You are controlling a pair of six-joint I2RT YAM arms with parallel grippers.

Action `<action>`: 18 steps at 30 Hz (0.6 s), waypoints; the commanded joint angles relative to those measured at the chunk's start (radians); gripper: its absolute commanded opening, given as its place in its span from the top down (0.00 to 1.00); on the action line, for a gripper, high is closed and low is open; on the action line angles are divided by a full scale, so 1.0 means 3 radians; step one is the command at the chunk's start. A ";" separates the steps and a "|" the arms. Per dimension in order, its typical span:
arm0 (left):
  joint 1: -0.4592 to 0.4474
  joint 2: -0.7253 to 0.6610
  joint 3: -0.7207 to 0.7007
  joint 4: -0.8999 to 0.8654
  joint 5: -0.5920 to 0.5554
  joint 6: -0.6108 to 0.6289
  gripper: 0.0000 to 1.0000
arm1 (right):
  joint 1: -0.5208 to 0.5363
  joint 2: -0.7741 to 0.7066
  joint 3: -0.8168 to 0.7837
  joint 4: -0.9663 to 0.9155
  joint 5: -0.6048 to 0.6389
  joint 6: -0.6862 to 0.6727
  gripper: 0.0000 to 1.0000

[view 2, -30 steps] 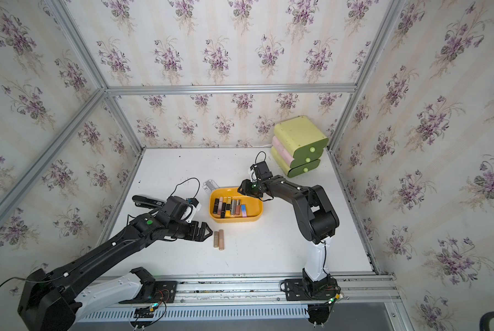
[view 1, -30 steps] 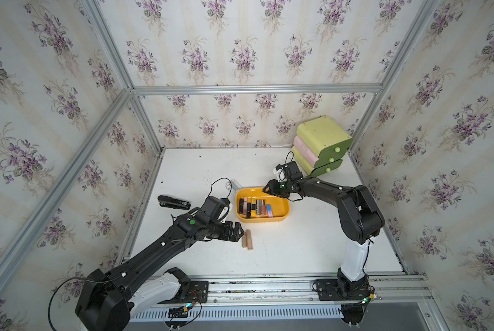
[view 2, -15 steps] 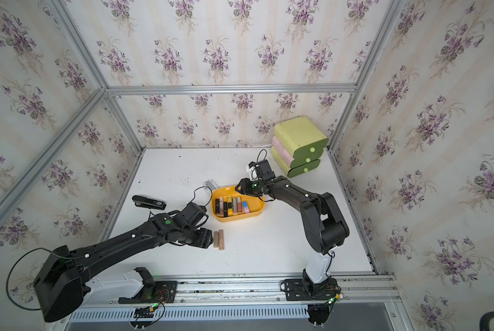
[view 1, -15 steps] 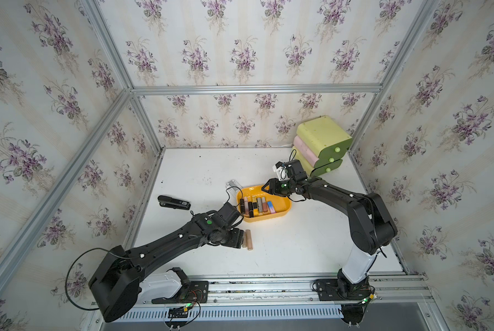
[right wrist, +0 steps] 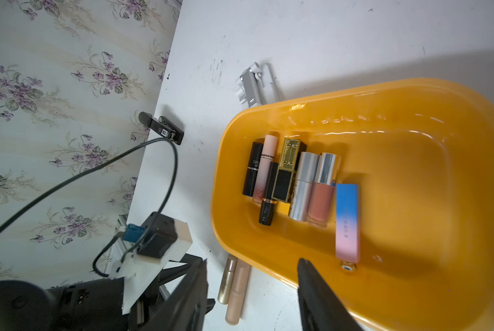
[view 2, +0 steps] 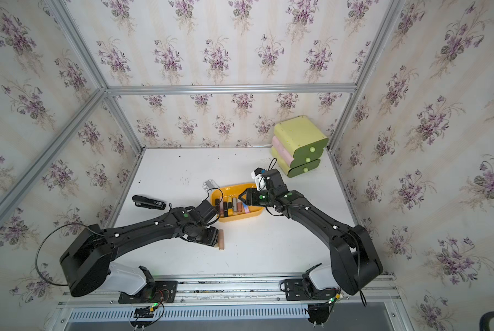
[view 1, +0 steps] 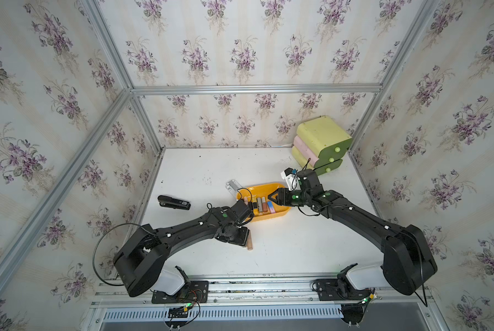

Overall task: Put the lipstick into the storage box
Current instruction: Pick up the lipstick at the center of the board.

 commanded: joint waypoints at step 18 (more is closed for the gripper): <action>-0.0024 0.0403 0.0165 -0.0105 -0.0127 0.0132 0.50 | -0.0001 -0.0247 -0.0115 -0.0083 0.0067 -0.0016 0.46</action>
